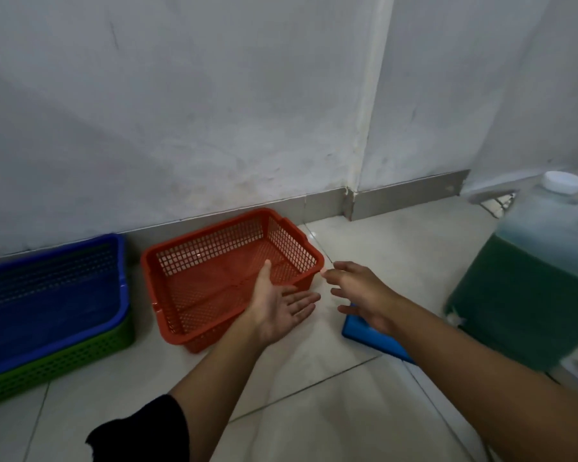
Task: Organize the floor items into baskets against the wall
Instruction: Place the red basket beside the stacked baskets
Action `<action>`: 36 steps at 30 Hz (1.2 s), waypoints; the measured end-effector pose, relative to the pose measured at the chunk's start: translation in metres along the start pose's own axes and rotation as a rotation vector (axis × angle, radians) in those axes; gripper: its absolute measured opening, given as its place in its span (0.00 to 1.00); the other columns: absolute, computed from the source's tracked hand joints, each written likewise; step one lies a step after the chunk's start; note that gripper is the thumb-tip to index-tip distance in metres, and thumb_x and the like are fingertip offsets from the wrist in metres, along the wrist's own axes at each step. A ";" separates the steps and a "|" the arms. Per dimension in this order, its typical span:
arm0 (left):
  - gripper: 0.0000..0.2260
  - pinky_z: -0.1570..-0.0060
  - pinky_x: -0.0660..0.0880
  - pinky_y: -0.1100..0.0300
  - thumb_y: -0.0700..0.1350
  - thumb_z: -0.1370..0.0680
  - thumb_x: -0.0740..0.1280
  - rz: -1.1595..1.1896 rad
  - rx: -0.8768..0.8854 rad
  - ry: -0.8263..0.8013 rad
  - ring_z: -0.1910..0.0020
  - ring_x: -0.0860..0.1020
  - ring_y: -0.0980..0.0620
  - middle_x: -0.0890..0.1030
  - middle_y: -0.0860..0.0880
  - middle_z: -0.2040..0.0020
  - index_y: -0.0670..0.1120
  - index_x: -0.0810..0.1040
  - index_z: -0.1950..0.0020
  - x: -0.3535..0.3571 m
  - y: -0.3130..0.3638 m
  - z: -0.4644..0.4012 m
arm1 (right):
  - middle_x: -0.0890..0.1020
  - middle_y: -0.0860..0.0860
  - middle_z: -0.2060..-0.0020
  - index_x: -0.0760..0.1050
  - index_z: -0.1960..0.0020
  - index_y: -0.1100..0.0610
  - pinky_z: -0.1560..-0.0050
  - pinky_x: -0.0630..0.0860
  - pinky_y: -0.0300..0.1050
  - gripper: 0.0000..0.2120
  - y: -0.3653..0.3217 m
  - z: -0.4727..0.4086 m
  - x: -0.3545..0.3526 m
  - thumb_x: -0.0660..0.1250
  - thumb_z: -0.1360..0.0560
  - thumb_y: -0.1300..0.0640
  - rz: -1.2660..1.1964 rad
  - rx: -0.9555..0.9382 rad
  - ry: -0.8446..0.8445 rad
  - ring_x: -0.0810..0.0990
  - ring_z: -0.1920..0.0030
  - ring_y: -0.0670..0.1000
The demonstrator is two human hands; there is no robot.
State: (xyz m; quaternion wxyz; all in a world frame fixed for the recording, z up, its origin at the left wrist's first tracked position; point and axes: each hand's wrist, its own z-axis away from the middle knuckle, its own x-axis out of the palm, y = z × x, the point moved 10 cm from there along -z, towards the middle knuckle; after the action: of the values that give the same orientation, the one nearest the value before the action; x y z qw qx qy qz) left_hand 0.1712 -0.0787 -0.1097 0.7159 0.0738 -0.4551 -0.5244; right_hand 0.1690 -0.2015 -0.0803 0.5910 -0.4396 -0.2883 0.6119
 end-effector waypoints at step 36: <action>0.15 0.52 0.74 0.57 0.57 0.26 0.64 -2.085 0.209 -1.074 0.51 0.79 0.49 0.82 0.47 0.51 0.47 0.75 0.50 0.384 -0.556 0.155 | 0.73 0.61 0.36 0.59 0.30 0.63 0.39 0.71 0.51 0.33 0.382 0.415 -0.495 0.68 0.28 0.51 -0.107 0.627 1.184 0.73 0.37 0.62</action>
State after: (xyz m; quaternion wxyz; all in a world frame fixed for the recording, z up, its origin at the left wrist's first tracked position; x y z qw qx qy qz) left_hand -0.3080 -0.5796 -0.1239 -0.3520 0.2383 -0.4589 -0.7802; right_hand -0.4169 -0.6673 -0.1306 0.7784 -0.4939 0.2545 0.2921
